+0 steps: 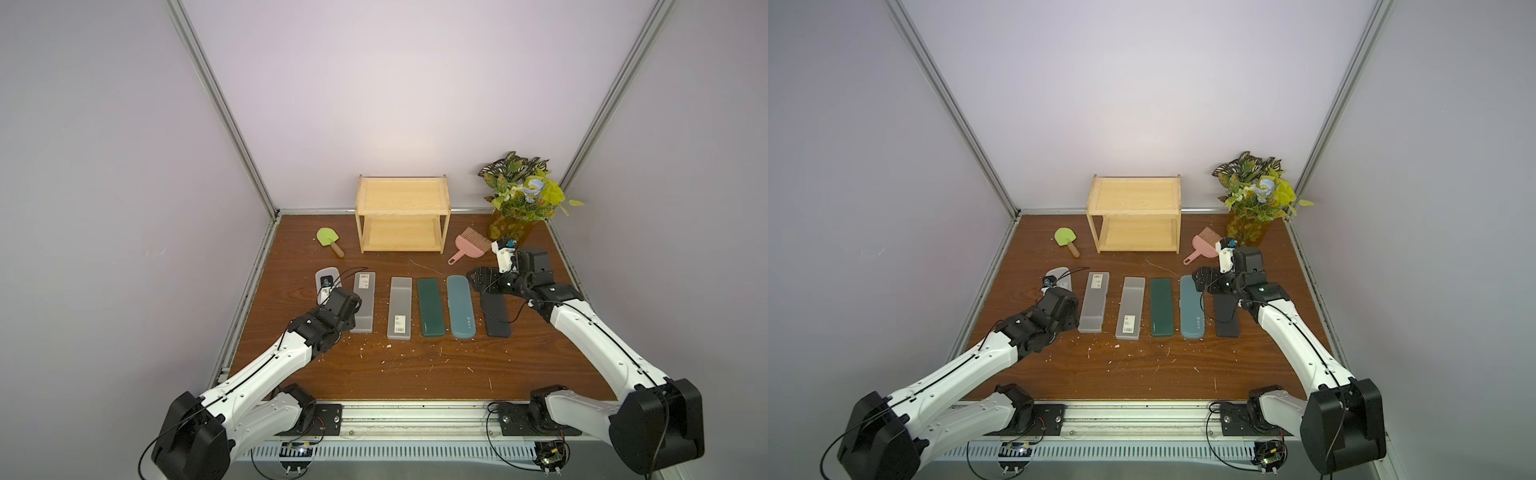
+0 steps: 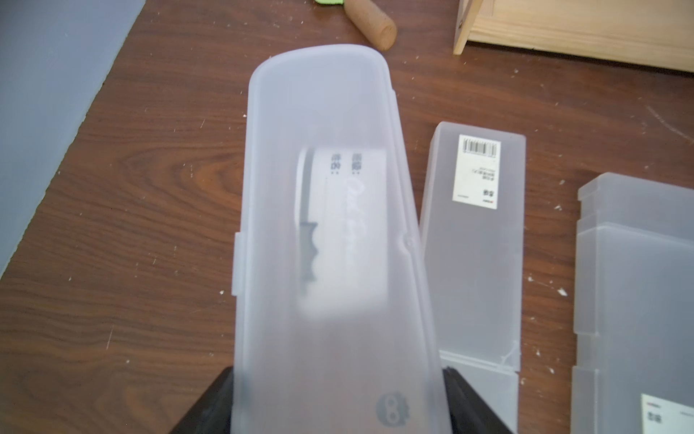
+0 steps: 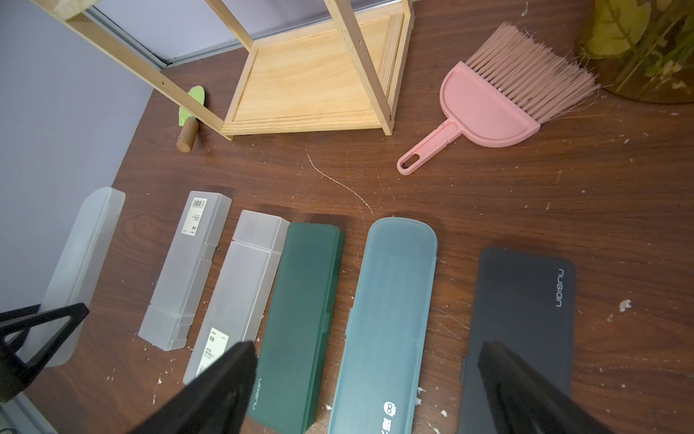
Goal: Remove the pencil cases from the shelf
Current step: Place the pencil case at the center of the board.
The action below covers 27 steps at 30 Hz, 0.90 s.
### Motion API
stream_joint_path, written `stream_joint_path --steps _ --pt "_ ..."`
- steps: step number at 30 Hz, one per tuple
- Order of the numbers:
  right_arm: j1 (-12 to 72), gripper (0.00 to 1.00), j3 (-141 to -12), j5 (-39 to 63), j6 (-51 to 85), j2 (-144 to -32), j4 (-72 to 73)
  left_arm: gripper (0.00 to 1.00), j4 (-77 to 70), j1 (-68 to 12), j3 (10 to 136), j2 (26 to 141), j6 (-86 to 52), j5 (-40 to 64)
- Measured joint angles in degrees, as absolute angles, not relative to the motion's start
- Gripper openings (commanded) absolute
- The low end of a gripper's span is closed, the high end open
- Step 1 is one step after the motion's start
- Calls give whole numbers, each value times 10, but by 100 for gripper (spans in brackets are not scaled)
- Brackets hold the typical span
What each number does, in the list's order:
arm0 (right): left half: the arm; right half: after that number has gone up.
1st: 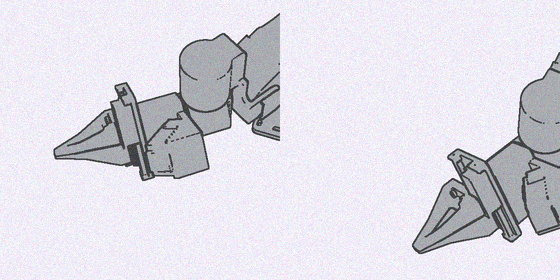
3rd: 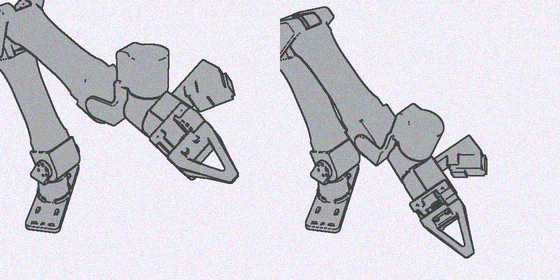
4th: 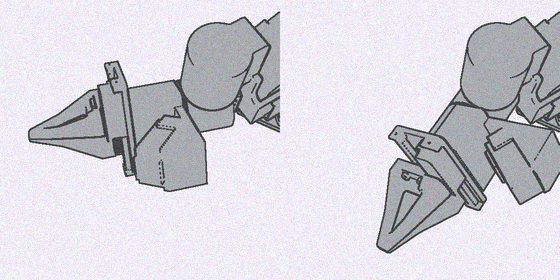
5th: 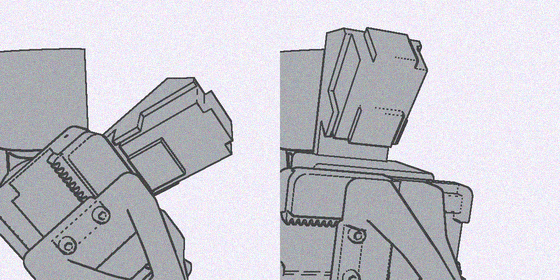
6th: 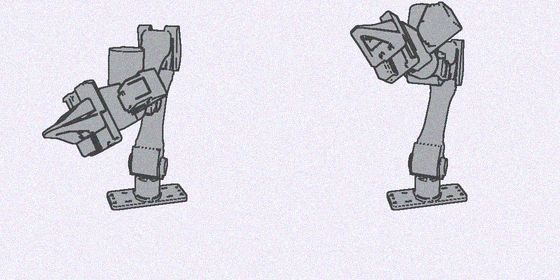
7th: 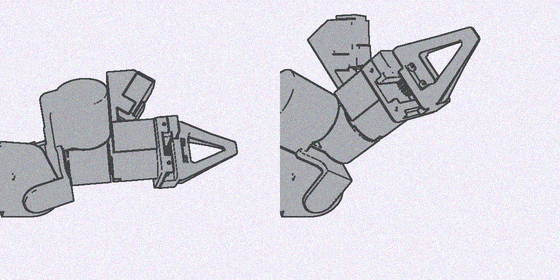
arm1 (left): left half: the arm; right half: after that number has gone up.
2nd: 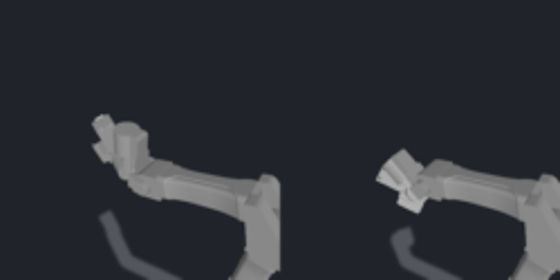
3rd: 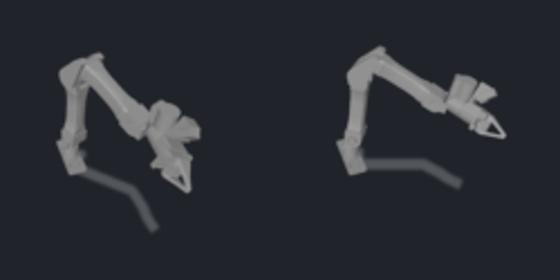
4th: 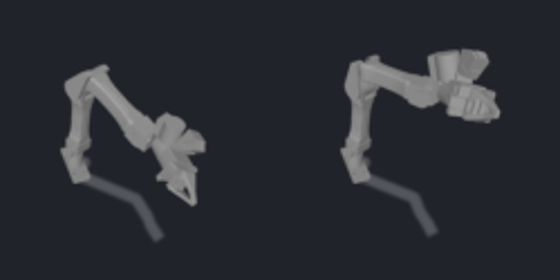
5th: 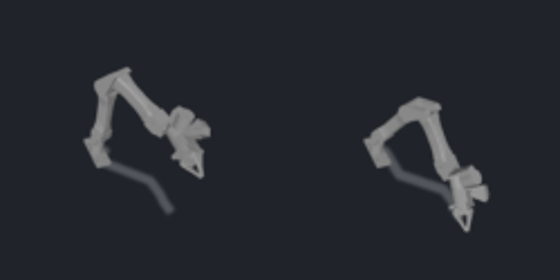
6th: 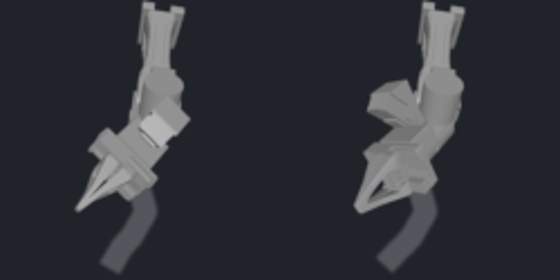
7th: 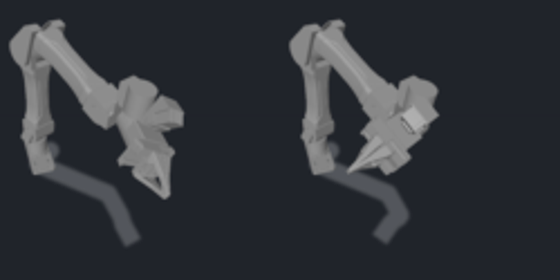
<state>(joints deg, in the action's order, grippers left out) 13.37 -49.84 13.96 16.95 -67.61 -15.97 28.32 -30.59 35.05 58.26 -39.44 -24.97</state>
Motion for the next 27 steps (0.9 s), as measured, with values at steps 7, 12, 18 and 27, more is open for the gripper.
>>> stream_joint_path --steps 7,12,18,27 --pt "134 99 -498 140 169 -676 -159 55 295 -272 366 615 -366 -237" --pt "134 99 -498 138 169 -676 -159 59 303 -266 369 623 -329 -213" --pt "134 99 -498 138 168 -677 -159 57 302 -253 381 635 -282 -189" --pt "134 99 -498 138 159 -698 -159 58 312 -197 444 692 -203 -111"
